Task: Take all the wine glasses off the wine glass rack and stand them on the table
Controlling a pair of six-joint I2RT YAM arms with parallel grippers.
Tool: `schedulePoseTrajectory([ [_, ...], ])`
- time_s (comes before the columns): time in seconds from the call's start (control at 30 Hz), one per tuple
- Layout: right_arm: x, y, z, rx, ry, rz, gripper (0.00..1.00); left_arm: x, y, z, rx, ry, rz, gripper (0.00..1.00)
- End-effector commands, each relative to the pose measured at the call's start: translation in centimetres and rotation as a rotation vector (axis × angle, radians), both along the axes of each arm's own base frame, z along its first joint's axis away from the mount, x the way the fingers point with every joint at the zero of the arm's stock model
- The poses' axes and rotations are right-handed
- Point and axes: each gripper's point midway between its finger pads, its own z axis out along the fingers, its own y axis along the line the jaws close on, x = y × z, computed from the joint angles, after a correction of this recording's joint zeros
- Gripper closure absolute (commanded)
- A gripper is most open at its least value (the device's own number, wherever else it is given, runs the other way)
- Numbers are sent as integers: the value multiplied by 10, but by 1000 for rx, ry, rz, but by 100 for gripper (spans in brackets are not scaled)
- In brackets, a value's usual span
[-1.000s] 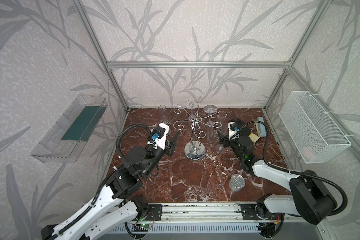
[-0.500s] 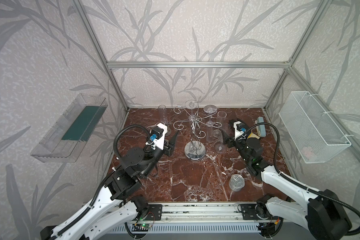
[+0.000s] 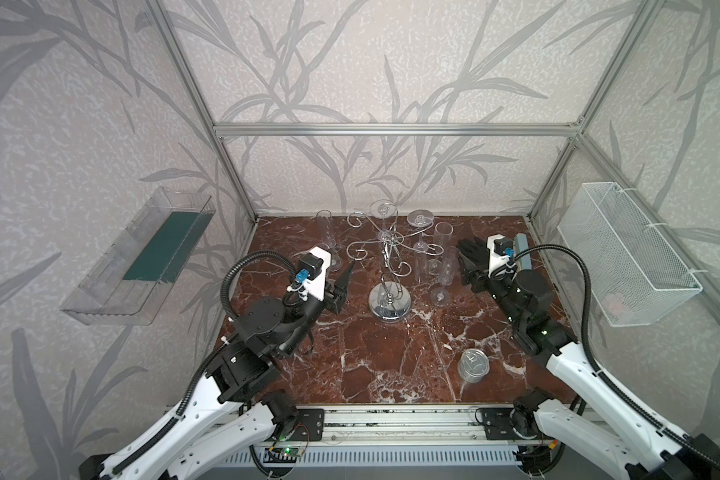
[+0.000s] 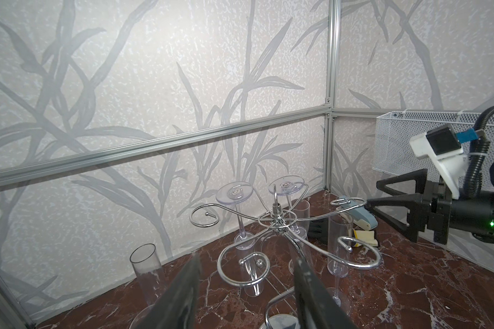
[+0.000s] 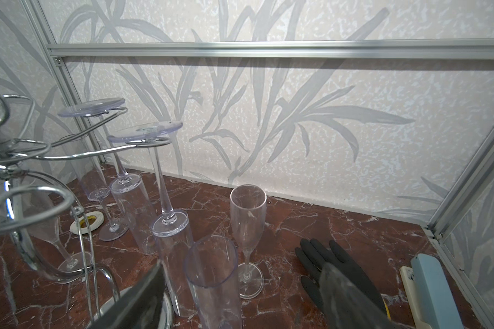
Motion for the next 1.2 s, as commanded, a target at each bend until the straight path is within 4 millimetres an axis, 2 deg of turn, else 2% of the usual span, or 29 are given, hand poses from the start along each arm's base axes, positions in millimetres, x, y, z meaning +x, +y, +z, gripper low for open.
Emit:
schedulePoseTrajectory([
  [0.0, -2, 4, 11, 37, 113, 44, 16, 0, 5, 4, 4, -20, 22, 45],
  [0.27, 5, 37, 56, 176, 221, 215, 20, 1, 4, 4, 4, -20, 23, 45],
  [0.4, 14, 57, 69, 276, 328, 338, 25, 1, 3, 4, 3, -19, 19, 45],
  [0.7, 55, 94, 52, 345, 557, 456, 33, 0, 0, 1, -13, -9, -2, 45],
  [1.0, 97, 99, 43, 512, 624, 500, 39, -7, 9, -1, -28, 1, 6, 45],
  [1.17, 107, 107, 46, 617, 660, 560, 42, -9, 15, -2, -36, 2, 15, 45],
])
